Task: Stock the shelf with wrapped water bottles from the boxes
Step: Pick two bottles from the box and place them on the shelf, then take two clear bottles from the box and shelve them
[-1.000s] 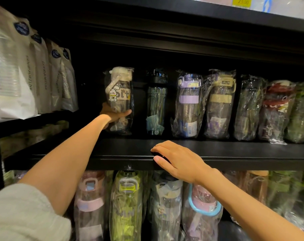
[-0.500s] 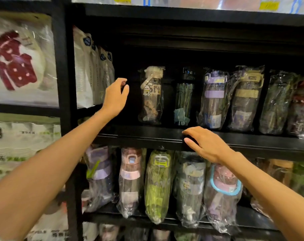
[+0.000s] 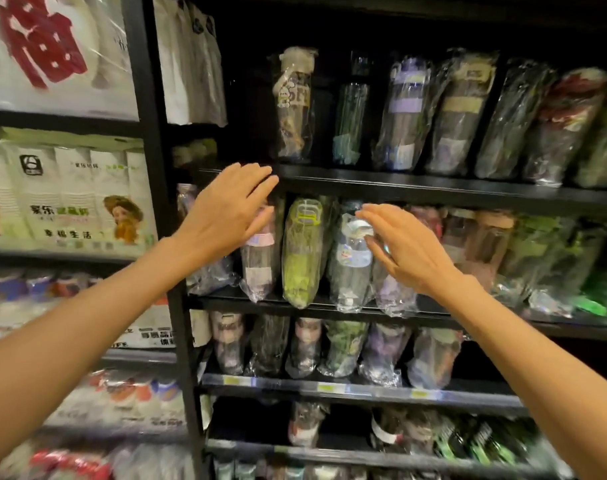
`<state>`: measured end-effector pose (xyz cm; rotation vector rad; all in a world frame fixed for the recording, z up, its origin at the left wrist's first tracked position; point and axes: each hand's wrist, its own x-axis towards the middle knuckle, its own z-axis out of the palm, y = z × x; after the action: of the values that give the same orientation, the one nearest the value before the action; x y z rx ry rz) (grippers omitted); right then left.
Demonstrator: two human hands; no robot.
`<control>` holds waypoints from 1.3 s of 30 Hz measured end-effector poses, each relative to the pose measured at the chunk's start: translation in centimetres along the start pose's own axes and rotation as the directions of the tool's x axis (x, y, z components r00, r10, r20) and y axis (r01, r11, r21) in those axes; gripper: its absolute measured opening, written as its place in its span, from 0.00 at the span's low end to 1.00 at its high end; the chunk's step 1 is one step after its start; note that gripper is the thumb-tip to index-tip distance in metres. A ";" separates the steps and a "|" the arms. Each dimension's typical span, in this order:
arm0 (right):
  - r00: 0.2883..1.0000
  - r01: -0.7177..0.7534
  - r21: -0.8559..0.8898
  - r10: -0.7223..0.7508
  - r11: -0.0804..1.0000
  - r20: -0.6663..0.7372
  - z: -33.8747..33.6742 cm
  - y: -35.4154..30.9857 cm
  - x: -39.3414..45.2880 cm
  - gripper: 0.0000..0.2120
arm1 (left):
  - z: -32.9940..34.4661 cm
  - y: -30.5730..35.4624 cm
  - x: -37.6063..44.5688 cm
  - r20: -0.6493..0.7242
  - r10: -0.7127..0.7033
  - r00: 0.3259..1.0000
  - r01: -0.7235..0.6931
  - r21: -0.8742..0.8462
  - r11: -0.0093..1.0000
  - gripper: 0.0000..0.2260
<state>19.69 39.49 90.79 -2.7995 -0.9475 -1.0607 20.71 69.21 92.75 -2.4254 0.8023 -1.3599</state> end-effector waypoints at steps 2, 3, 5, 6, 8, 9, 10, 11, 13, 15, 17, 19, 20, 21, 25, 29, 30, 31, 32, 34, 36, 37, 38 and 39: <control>0.999 0.040 -0.011 -0.040 0.999 -0.002 -0.4 -0.2 -2.5 0.21 | -0.8 1.6 -1.7 0.056 0.048 0.997 -0.051 0.058 0.997 0.21; 0.999 0.021 0.004 -0.022 1.000 0.031 -0.6 -0.3 -3.8 0.22 | -1.4 2.8 -2.5 0.110 0.050 0.993 -0.056 0.059 0.997 0.22; 0.996 -0.024 0.027 0.021 0.999 0.087 -0.6 -0.7 -6.6 0.23 | -2.6 5.6 -4.2 0.218 0.039 0.975 -0.050 0.043 0.998 0.22; 0.995 -0.033 0.034 0.029 0.999 0.095 -0.3 -0.9 -8.0 0.24 | -2.9 7.1 -5.4 0.237 0.033 0.971 -0.045 0.047 0.998 0.22; 0.994 -0.021 0.053 0.015 0.998 0.113 0.4 -1.5 -10.9 0.24 | -3.6 10.0 -7.4 0.233 0.027 0.972 -0.039 0.049 0.998 0.21; 0.992 -0.009 0.062 0.001 0.998 0.128 0.8 -1.8 -12.5 0.23 | -4.0 11.5 -8.3 0.231 0.017 0.973 -0.026 0.036 0.999 0.20; 0.990 0.002 0.071 -0.012 0.997 0.138 1.2 -2.1 -14.1 0.23 | -4.3 12.8 -9.1 0.232 0.004 0.973 -0.009 0.022 1.000 0.20; 0.990 0.019 0.080 -0.030 0.997 0.136 1.6 -2.3 -15.7 0.22 | -4.7 14.1 -10.0 0.240 -0.009 0.971 0.005 0.015 1.000 0.20; 0.990 0.039 0.106 -0.052 0.994 0.128 2.5 -2.5 -18.6 0.22 | -5.3 16.8 -11.9 0.292 -0.040 0.955 0.038 0.011 0.999 0.21; 0.990 0.022 0.145 -0.042 0.989 0.135 3.4 -2.7 -20.9 0.23 | -5.5 19.0 -13.6 0.371 -0.063 0.926 0.067 0.003 0.998 0.22; 0.987 -0.012 0.184 -0.018 0.983 0.158 4.8 -3.4 -23.0 0.22 | -5.1 20.6 -15.4 0.415 -0.045 0.909 0.059 -0.021 0.998 0.21; 0.985 -0.051 0.221 0.012 0.974 0.174 6.6 -4.3 -24.9 0.21 | -4.6 22.0 -17.4 0.432 -0.039 0.901 0.068 -0.051 0.996 0.20; 0.982 -0.067 0.241 0.021 0.968 0.188 7.6 -4.8 -25.8 0.21 | -4.1 22.6 -18.6 0.438 -0.041 0.898 0.076 -0.062 0.995 0.20; 0.977 -0.082 0.259 0.027 0.962 0.210 8.8 -5.3 -26.6 0.21 | -3.5 23.3 -19.8 0.450 -0.050 0.891 0.089 -0.066 0.994 0.20; 0.942 -0.168 0.291 0.067 0.942 0.328 14.3 -7.8 -30.3 0.23 | 0.3 25.8 -25.4 0.520 -0.065 0.852 0.139 -0.105 0.985 0.19; 0.880 -0.301 0.305 0.140 0.903 0.454 20.4 -10.6 -34.1 0.21 | 5.2 28.1 -31.8 0.596 -0.064 0.800 0.195 -0.158 0.968 0.19; 0.853 -0.353 0.300 0.174 0.886 0.491 21.8 -11.4 -35.0 0.21 | 6.5 28.6 -33.4 0.612 -0.063 0.788 0.215 -0.177 0.960 0.19; 0.819 -0.409 0.287 0.210 0.866 0.533 23.3 -12.1 -36.0 0.21 | 7.8 29.2 -35.2 0.623 -0.070 0.779 0.239 -0.192 0.952 0.18; 0.781 -0.463 0.265 0.248 0.846 0.574 24.9 -12.8 -37.1 0.22 | 9.2 29.9 -37.0 0.636 -0.075 0.768 0.259 -0.202 0.944 0.18; 0.690 -0.565 0.211 0.316 0.798 0.651 28.3 -14.1 -39.5 0.22 | 11.7 31.6 -40.3 0.667 -0.092 0.740 0.324 -0.232 0.917 0.17; 0.593 -0.645 0.162 0.356 0.747 0.722 31.4 -15.2 -42.2 0.23 | 14.0 33.9 -43.2 0.706 -0.120 0.698 0.419 -0.266 0.868 0.18; 0.548 -0.672 0.138 0.364 0.728 0.753 32.9 -15.7 -43.5 0.23 | 15.1 35.3 -44.5 0.728 -0.124 0.674 0.462 -0.284 0.840 0.18; 0.503 -0.697 0.113 0.370 0.708 0.781 34.3 -16.1 -45.0 0.23 | 16.1 36.9 -45.6 0.750 -0.121 0.651 0.497 -0.301 0.814 0.18; 0.458 -0.723 0.089 0.378 0.685 0.805 35.7 -16.3 -46.3 0.24 | 17.2 38.5 -46.6 0.776 -0.116 0.620 0.533 -0.308 0.788 0.18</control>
<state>5.07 35.29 31.99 -2.7400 -0.0715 0.4034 2.76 63.46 32.81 -3.2887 0.5182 -0.0818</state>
